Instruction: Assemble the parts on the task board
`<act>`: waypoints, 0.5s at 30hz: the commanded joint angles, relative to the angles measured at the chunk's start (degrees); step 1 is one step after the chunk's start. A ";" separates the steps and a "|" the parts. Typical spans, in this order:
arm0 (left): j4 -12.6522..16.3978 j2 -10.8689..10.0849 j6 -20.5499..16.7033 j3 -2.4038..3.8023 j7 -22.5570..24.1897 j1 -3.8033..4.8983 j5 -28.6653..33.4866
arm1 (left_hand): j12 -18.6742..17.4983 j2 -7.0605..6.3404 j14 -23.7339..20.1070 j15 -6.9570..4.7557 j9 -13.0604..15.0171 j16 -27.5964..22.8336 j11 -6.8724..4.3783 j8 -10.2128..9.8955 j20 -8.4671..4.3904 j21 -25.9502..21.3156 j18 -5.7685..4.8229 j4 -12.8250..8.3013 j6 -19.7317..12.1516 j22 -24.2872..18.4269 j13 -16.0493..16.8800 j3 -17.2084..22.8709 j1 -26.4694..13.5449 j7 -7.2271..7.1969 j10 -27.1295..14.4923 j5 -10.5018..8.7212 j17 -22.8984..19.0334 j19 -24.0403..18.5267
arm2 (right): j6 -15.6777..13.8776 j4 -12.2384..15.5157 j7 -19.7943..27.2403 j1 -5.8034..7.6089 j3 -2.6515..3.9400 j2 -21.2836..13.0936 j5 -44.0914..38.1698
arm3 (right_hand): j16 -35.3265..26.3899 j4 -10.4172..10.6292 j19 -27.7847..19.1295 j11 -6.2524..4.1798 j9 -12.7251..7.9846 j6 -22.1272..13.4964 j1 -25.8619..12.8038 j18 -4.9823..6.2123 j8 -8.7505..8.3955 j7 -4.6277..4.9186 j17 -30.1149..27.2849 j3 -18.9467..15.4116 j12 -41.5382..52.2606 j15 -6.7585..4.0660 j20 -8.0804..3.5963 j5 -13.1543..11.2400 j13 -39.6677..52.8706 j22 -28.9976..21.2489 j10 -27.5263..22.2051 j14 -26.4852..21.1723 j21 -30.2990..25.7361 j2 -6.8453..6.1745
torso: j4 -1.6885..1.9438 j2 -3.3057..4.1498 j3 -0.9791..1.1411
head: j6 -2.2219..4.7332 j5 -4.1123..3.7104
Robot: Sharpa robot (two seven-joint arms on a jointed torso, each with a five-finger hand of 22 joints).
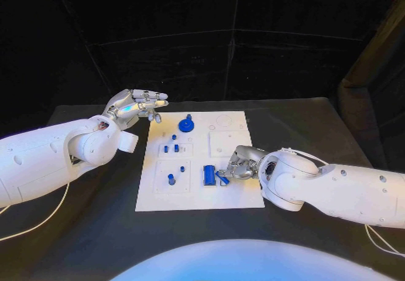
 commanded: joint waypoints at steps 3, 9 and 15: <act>0.01 0.08 0.63 0.04 0.13 0.09 0.21 | 0.20 0.31 -0.29 -0.06 -0.07 -0.12 0.12 0.20 0.15 -0.35 0.76 -0.01 -0.20 -0.06 -0.09 -0.24 0.41 0.36 -0.31 -0.21 -0.06 -0.36 | 0.25 -0.18 -0.73 -0.14 -0.19 -0.18 -0.94 | 0.14 0.94 0.16 -0.10 0.08 0.43 -2.32 -0.67 -0.22 -0.12 8.94 -0.09 -0.01 -0.19 -0.13 0.28 1.10 0.08 0.58 4.95 0.33 -0.60 | -0.04 -0.01 0.01 | 0.04 -0.06; -0.03 0.10 0.64 0.04 0.10 0.09 0.21 | 0.22 0.31 -0.31 -0.06 -0.08 -0.12 0.13 0.20 0.16 -0.36 0.76 -0.03 -0.23 -0.06 -0.10 -0.25 0.41 0.36 -0.36 -0.21 -0.09 -0.38 | -1.22 -0.05 -0.21 -0.14 -0.19 -0.28 -1.83 | 0.08 3.78 0.12 0.08 0.23 0.69 -7.05 -0.66 -0.31 0.07 8.86 -3.25 -0.36 -0.03 -0.01 7.40 1.14 0.01 0.55 4.93 0.25 -3.22 | -0.02 0.01 0.02 | 0.08 -0.08; -0.05 0.12 0.69 0.04 0.08 0.09 0.21 | 0.22 0.31 -0.31 -0.06 -0.08 -0.12 0.13 0.20 0.16 -0.36 0.76 -0.03 -0.23 -0.06 -0.10 -0.25 0.41 0.36 -0.36 -0.21 -0.09 -0.38 | -1.33 0.02 0.31 -0.14 -0.19 -0.31 -3.64 | -0.04 4.44 0.08 0.15 0.35 0.56 -8.07 -0.64 -0.44 0.14 8.66 -5.91 -0.96 0.00 0.04 6.43 0.93 -0.02 0.38 4.88 0.18 -4.98 | -0.02 0.00 0.00 | 0.01 -0.04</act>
